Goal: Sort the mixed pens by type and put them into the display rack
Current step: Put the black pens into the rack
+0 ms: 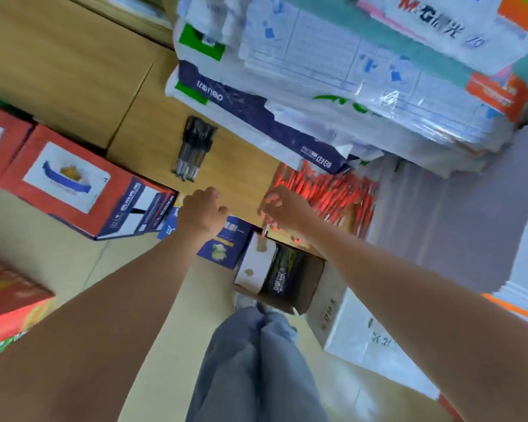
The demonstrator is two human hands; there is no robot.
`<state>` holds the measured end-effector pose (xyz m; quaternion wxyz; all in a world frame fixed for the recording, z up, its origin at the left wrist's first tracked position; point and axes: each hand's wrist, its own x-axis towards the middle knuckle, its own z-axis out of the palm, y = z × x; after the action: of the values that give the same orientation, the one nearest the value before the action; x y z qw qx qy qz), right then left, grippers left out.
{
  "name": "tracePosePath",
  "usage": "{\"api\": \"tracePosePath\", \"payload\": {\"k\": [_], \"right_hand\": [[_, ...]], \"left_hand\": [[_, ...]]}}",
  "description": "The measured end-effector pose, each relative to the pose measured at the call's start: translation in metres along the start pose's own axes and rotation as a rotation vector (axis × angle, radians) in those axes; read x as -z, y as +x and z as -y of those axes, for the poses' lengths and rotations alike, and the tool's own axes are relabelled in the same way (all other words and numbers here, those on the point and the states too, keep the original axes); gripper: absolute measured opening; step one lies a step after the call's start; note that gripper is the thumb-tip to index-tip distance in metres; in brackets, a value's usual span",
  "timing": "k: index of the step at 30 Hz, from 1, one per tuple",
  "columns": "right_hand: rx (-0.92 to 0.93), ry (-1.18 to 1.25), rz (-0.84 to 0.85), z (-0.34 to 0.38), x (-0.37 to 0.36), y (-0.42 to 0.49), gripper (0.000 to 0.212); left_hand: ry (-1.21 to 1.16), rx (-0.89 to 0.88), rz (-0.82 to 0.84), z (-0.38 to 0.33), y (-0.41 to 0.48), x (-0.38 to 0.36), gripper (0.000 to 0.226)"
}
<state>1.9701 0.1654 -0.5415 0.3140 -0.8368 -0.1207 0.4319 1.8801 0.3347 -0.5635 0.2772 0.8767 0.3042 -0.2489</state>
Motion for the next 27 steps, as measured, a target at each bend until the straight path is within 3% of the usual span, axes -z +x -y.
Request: {"api": "tracePosePath", "payload": {"k": [14,22,27], "right_hand": [[-0.041,-0.017,-0.098,0.051,-0.058,0.114,0.02],[-0.225,0.006,-0.225,0.092,-0.102,0.196,0.044],[-0.289,-0.138,-0.298,0.103,-0.112,0.214,0.061]], "left_hand": [[-0.093,0.083,-0.248,0.075,0.093,0.039,0.025],[-0.041,-0.033,-0.188,0.094,0.153,0.049,0.036],[0.053,-0.105,-0.173,0.104,0.164,0.051,0.042]]}}
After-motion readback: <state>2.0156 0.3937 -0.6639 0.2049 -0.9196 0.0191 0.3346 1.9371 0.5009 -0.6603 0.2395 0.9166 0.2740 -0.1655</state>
